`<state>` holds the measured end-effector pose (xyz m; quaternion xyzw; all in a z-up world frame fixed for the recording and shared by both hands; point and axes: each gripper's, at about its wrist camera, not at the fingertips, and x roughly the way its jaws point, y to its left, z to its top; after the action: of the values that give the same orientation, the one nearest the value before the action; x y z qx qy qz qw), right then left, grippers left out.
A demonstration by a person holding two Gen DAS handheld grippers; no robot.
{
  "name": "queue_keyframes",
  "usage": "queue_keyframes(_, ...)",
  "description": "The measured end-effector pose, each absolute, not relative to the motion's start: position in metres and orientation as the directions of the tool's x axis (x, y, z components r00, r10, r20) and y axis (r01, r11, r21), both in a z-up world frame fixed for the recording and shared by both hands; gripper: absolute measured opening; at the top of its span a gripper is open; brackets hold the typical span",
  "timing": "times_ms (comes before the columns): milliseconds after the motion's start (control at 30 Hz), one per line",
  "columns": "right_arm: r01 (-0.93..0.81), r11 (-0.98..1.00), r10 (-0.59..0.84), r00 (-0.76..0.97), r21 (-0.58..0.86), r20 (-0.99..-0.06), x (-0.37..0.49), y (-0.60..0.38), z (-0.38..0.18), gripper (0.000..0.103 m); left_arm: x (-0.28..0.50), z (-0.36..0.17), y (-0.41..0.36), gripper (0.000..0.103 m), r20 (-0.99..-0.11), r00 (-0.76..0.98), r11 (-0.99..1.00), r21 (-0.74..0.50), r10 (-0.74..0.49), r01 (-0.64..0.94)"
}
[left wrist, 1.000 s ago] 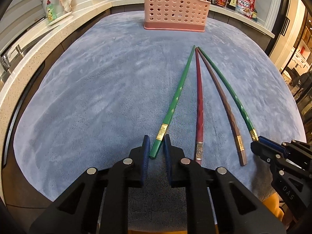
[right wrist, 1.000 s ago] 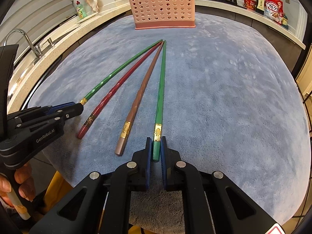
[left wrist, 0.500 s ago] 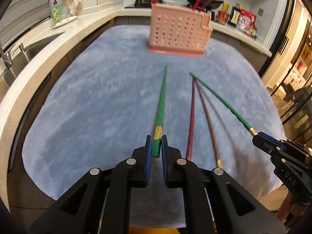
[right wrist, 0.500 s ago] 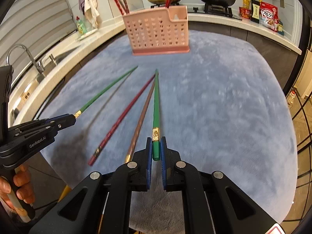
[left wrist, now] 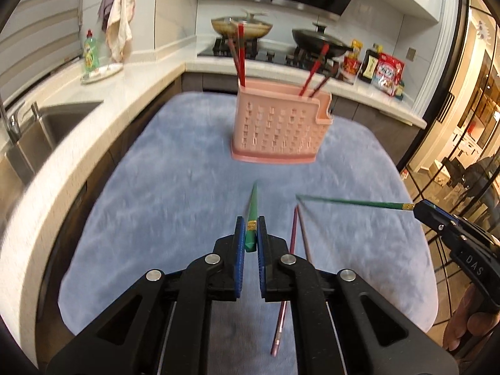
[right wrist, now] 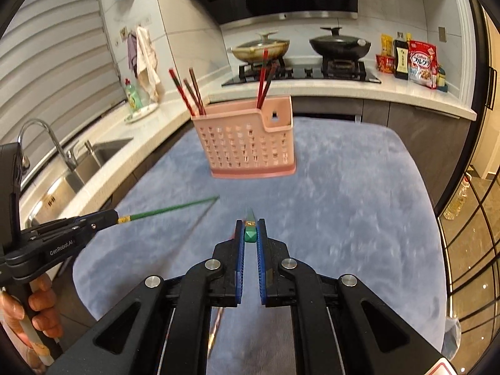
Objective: Organize utensils
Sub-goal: 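Carry both green chopsticks to the pink holder and lower them in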
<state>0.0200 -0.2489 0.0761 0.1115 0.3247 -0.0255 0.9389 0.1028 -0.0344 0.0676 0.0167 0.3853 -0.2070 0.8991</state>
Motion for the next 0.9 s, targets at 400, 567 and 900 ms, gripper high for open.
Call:
queue_keyframes(400, 0.127, 0.972, -0.004, 0.849, 0.197, -0.528, 0.071, -0.271, 0.123, 0.007, 0.155, 0.115, -0.056, 0.007, -0.631, 0.686, 0.915, -0.102, -0.363, 0.391)
queue_keyframes(567, 0.117, 0.969, 0.01, 0.861, 0.219, -0.508, 0.089, -0.275, 0.135, 0.007, 0.169, 0.135, -0.061, 0.007, -0.603, 0.71, 0.916, -0.094, -0.363, 0.389)
queue_keyframes(900, 0.049, 0.959, 0.075, 0.906, 0.28, -0.417, 0.121, -0.281, 0.18, 0.007, 0.192, 0.196, -0.07, 0.006, -0.508, 0.765, 0.91, -0.105, -0.396, 0.401)
